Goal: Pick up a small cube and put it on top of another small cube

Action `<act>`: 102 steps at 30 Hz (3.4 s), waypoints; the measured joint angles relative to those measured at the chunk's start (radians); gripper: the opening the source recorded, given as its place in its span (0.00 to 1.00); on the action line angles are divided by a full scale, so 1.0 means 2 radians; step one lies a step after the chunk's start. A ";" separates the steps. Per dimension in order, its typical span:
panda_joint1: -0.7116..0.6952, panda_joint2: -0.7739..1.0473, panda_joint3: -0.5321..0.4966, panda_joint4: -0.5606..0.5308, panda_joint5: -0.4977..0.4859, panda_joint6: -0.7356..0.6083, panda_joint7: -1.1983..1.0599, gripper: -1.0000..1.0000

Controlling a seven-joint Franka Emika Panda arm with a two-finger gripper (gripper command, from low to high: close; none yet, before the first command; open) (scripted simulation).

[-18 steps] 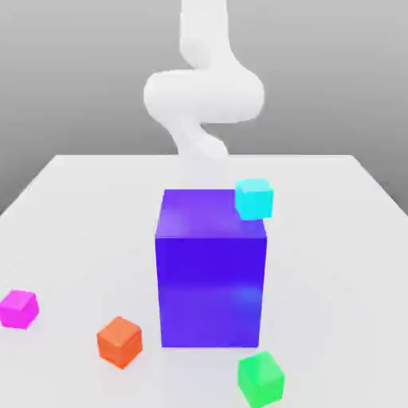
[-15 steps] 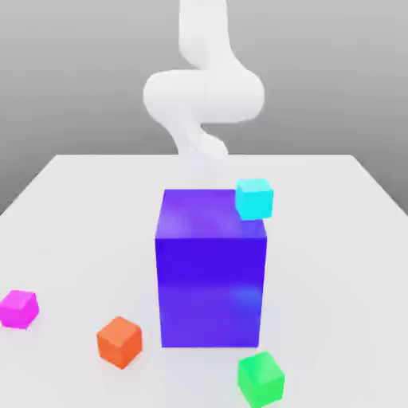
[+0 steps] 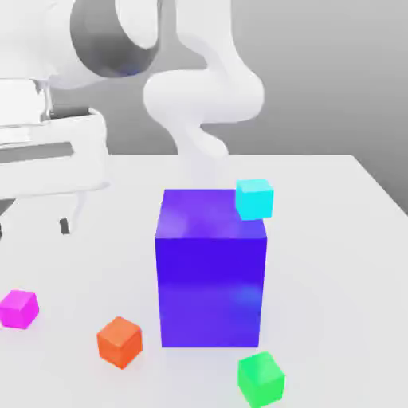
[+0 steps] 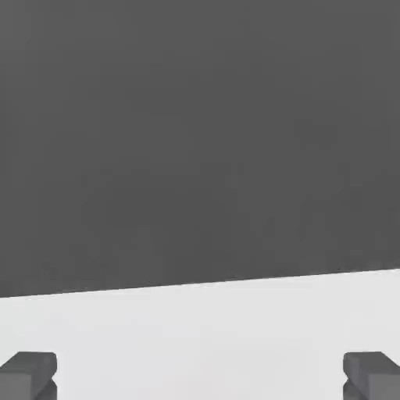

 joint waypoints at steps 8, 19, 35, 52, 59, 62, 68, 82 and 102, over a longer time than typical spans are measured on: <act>-0.072 0.133 -0.024 -0.030 0.031 0.059 -0.108 0.50; -0.174 0.254 0.070 -0.011 0.129 0.138 -0.206 0.00; -0.057 0.170 -0.018 -0.022 0.011 0.082 -0.065 0.00; 0.137 0.176 -0.041 0.011 -0.014 0.068 0.311 0.00; 0.215 0.178 -0.049 0.024 -0.025 0.062 0.467 0.00; 0.250 0.179 -0.053 0.030 -0.029 0.059 0.534 0.00; 0.319 0.181 -0.062 0.042 -0.037 0.054 0.666 0.00; 0.450 0.175 -0.105 0.045 -0.048 0.033 0.957 0.00; 0.567 0.140 -0.206 -0.006 -0.044 -0.002 1.358 0.00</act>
